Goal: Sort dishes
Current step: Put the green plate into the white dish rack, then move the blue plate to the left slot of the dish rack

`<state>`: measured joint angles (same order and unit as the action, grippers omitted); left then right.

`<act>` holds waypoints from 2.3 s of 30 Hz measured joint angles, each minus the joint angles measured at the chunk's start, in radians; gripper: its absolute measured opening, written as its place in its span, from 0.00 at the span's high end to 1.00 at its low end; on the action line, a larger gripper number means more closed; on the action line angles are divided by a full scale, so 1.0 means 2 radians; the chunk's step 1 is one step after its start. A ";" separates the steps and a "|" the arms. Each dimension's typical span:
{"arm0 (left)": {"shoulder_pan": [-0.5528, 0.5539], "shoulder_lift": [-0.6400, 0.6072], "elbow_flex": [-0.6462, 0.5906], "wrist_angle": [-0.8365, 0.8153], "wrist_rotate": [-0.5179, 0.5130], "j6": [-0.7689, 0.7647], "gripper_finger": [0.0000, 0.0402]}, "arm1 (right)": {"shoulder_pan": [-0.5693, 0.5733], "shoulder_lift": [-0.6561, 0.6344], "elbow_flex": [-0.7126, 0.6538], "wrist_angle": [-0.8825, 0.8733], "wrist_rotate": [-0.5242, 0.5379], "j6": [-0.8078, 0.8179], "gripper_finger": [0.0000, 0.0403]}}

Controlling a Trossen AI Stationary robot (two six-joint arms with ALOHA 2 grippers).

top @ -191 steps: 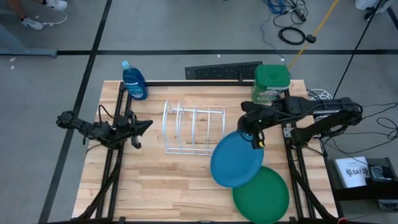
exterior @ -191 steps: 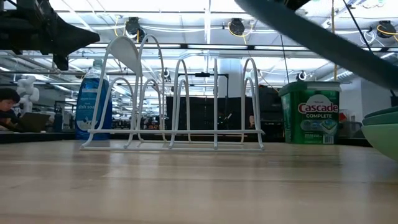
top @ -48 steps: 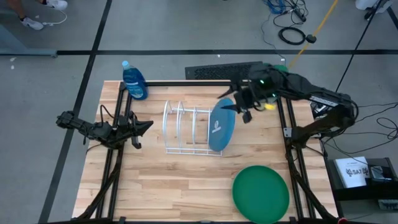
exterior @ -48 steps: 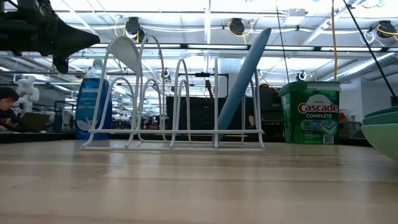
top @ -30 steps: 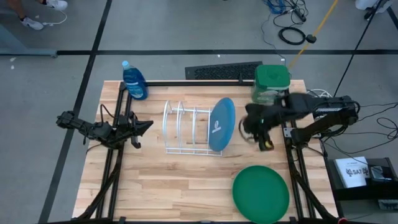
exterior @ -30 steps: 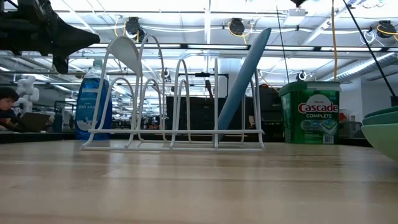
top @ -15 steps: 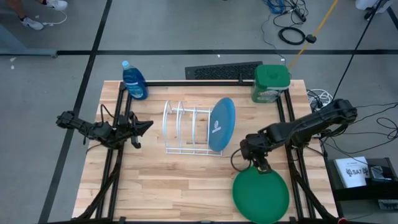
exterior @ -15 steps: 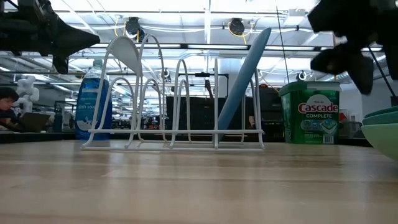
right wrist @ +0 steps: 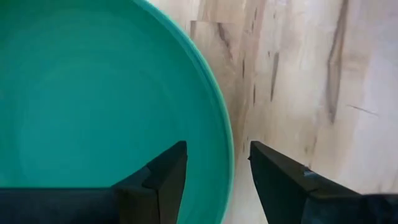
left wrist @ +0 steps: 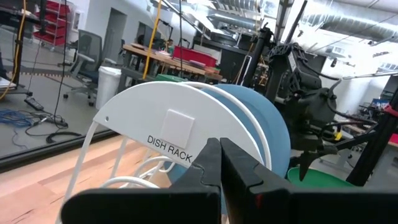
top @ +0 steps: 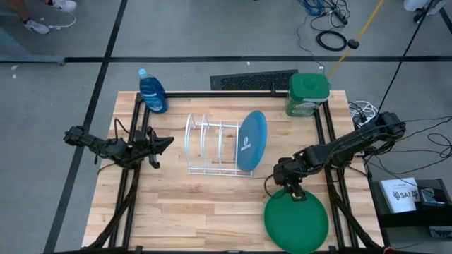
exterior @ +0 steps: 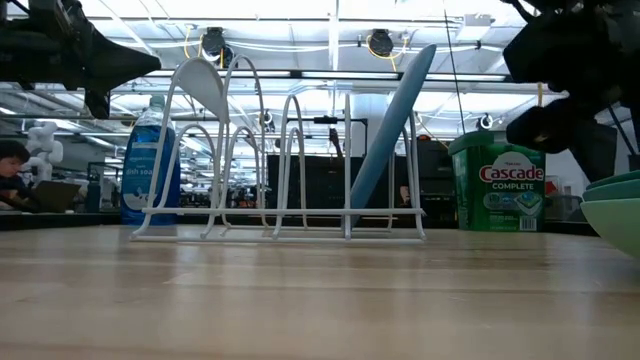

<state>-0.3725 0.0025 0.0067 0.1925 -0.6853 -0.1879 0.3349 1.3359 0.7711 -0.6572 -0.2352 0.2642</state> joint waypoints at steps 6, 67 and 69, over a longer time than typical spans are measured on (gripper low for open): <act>0.000 0.000 0.000 0.000 0.000 0.000 1.00 | 0.010 0.048 -0.001 0.000 0.001 -0.001 0.58; 0.000 0.000 0.000 -0.001 0.000 -0.005 1.00 | 0.010 -0.018 0.118 -0.125 0.150 -0.061 0.52; 0.000 0.000 0.000 -0.001 0.000 -0.006 1.00 | 0.010 -0.018 0.160 -0.155 0.203 -0.081 0.52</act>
<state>-0.3725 0.0029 0.0063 0.1913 -0.6857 -0.1989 0.3553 1.2995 1.0919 -0.9662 0.1713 0.1015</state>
